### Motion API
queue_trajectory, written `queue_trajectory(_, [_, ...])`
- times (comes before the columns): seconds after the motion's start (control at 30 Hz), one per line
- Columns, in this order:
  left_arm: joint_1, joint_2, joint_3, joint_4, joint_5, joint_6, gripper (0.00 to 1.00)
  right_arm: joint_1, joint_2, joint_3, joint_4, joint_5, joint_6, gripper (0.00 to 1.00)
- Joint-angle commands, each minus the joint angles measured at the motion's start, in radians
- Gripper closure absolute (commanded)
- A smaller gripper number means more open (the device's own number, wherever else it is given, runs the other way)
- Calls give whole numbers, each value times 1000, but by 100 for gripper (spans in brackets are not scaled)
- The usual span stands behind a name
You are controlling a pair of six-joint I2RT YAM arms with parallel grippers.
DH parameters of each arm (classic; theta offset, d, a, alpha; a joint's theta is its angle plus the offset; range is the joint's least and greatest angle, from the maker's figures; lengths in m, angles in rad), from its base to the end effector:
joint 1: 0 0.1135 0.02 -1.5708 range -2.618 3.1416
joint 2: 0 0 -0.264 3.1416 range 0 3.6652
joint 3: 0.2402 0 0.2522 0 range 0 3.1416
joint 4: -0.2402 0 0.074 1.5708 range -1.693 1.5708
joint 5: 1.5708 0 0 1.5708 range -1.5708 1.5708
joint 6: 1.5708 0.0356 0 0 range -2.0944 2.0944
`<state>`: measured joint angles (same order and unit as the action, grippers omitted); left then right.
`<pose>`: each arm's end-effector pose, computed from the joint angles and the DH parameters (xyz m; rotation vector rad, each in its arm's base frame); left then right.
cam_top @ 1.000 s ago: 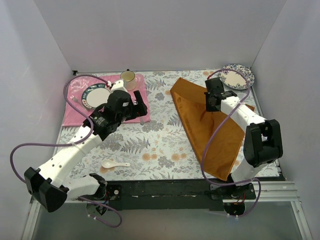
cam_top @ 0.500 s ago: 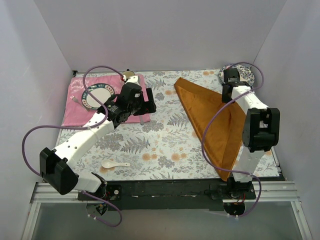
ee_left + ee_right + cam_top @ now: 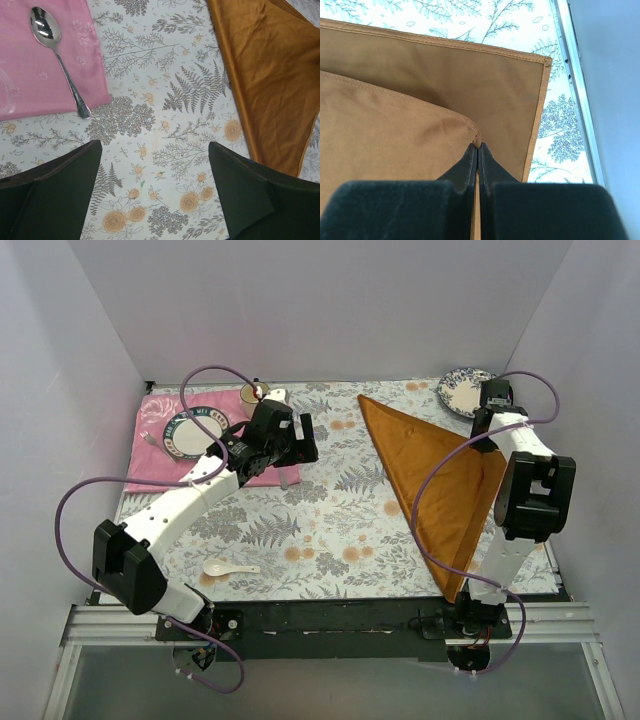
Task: Fold the napkin, place the utensils inside, and roll it up
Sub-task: Fold the napkin
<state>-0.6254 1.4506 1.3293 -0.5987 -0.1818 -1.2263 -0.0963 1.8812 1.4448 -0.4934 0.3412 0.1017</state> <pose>0.2638 -0.1825 0.3336 -0.8023 2.2559 -0.7351 0.4093 -0.0515 0.2295 0.3846 2.4433 -0.4232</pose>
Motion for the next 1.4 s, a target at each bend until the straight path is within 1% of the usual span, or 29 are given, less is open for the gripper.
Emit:
queue_trajectory(0.0, [1,-1,45,-12,4,17,12,-31,13,14,52,-33,7,99])
queue_trajectory(0.3, [1,27,64,-15,7,16,12,-75,32,15,76,-50,4,99])
queue_trajectory(0.57, [1,53,68,-13,25,13,12,-85,55,19,98,-91,4,99])
queue_trajectory(0.9, [9,89,62,-21,111,-28,12,-85,75,16,134,-99,-8,99])
queue_trajectory(1.1, [13,145,97,-90,110,-61,12,-86,104,23,151,-103,-20,99])
queue_trajectory(1.37, [13,217,198,-154,122,-90,13,-103,147,57,153,-105,-42,99])
